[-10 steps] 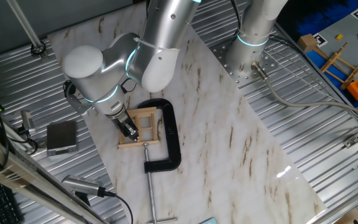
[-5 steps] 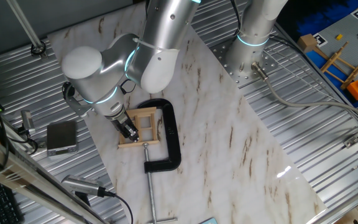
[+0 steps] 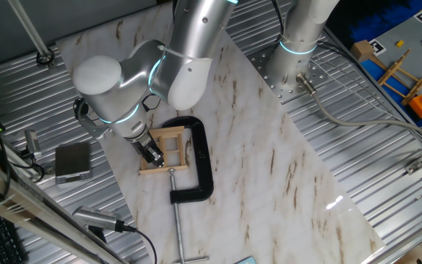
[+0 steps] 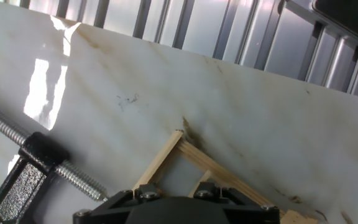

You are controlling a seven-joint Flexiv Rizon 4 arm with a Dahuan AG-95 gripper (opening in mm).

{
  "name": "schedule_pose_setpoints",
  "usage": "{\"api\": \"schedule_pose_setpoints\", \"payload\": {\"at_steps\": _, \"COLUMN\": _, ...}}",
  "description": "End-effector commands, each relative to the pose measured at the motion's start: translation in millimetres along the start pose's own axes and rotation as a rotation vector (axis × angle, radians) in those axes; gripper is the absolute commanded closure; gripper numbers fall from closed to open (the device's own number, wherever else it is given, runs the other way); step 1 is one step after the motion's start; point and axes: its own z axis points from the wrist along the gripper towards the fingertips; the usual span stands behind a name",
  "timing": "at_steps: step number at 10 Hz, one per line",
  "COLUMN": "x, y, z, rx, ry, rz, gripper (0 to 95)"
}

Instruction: Open a sliding window

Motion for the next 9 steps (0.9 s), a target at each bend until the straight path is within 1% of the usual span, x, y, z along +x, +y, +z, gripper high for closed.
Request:
{"api": "schedule_pose_setpoints", "payload": {"at_steps": 1, "x": 1.0, "y": -0.2, "z": -0.3, "rx": 0.015, "ry": 0.004, "rz": -0.002, "gripper": 76.0}}
{"api": "schedule_pose_setpoints", "payload": {"at_steps": 3, "x": 4.6, "y": -4.3, "z": -2.4, "rx": 0.009, "ry": 0.002, "rz": -0.009, "gripper": 76.0}}
{"api": "schedule_pose_setpoints", "payload": {"at_steps": 6, "x": 7.5, "y": -11.1, "z": -7.3, "rx": 0.015, "ry": 0.005, "rz": -0.024, "gripper": 76.0}}
{"api": "schedule_pose_setpoints", "payload": {"at_steps": 7, "x": 8.1, "y": -14.8, "z": -8.1, "rx": 0.016, "ry": 0.005, "rz": -0.035, "gripper": 95.0}}
{"api": "schedule_pose_setpoints", "payload": {"at_steps": 9, "x": 10.2, "y": -24.7, "z": -8.2, "rx": 0.027, "ry": 0.009, "rz": -0.055, "gripper": 95.0}}
